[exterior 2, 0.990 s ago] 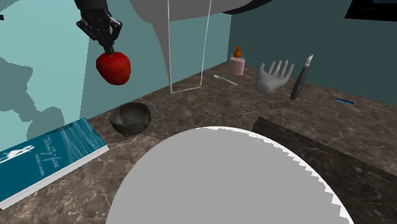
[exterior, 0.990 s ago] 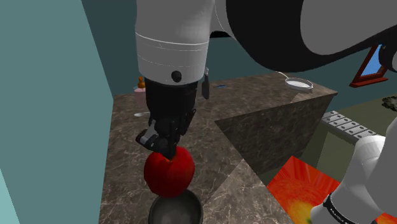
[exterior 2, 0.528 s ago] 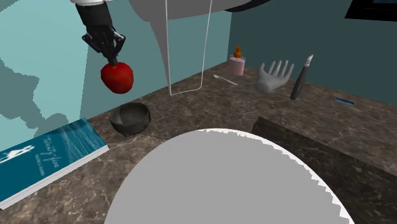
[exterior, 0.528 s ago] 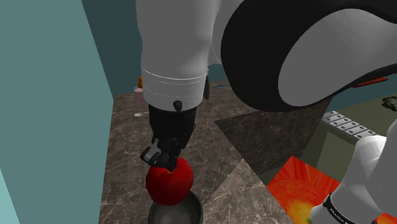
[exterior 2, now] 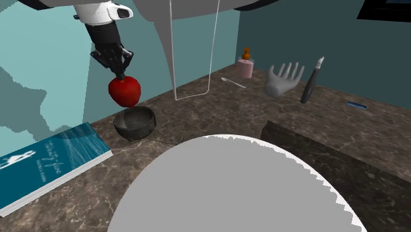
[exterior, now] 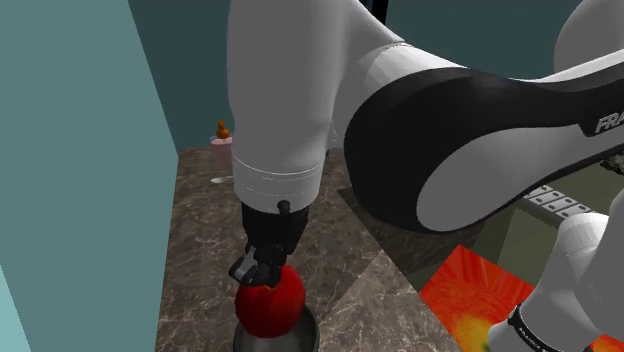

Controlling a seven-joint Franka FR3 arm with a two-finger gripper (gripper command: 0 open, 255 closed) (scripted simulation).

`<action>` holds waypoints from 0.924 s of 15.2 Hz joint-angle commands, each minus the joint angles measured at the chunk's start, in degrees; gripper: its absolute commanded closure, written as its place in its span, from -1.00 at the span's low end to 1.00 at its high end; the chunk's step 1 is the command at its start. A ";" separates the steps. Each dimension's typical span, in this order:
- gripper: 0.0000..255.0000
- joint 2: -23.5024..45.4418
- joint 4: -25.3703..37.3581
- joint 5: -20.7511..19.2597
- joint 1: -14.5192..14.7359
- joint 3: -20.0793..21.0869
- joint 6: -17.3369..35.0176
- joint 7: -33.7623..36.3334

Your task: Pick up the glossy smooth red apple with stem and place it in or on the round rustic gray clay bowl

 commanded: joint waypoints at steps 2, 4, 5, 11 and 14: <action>1.00 0.38 -1.89 -0.31 0.04 0.06 2.22 0.29; 1.00 0.56 -3.27 -0.46 0.06 0.08 3.73 0.47; 1.00 0.67 -3.93 -0.56 0.07 0.09 4.48 0.56; 1.00 1.18 -6.17 -0.99 0.11 0.14 7.11 0.98; 1.00 1.18 -6.17 -1.00 0.11 0.14 7.11 0.98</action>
